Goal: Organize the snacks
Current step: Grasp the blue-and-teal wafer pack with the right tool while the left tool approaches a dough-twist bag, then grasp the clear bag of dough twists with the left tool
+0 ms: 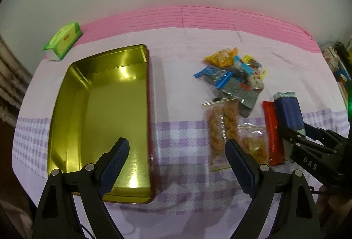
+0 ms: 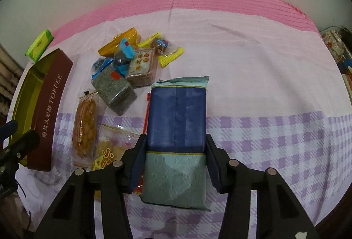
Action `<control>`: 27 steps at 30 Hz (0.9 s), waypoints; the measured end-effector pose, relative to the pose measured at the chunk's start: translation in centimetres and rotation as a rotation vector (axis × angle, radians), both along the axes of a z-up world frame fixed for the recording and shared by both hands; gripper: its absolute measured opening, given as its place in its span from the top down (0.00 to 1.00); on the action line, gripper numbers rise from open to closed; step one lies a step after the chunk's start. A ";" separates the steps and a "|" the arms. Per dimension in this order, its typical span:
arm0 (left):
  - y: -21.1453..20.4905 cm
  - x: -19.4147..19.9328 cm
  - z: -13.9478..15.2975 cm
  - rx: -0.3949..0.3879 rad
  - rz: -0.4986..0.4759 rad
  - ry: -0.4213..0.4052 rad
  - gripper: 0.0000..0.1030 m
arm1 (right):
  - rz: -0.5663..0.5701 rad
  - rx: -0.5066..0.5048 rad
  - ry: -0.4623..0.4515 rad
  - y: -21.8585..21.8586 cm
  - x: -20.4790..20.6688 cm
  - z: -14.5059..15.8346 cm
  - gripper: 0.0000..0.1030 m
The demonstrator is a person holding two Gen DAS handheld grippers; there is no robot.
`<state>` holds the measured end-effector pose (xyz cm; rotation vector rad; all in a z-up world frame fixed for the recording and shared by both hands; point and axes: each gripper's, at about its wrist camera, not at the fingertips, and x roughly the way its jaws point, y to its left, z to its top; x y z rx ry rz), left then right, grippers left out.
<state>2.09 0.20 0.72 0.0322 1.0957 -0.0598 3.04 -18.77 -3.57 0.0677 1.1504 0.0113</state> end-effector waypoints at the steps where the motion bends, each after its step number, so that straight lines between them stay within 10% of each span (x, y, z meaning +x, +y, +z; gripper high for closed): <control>1: -0.1 0.1 0.1 0.001 -0.005 0.003 0.14 | -0.005 -0.002 -0.008 -0.3 0.0 0.2 0.55; 27: -4.2 5.9 -3.2 -0.068 -0.038 0.258 0.38 | -0.107 0.020 -0.028 -7.5 -2.2 1.3 0.55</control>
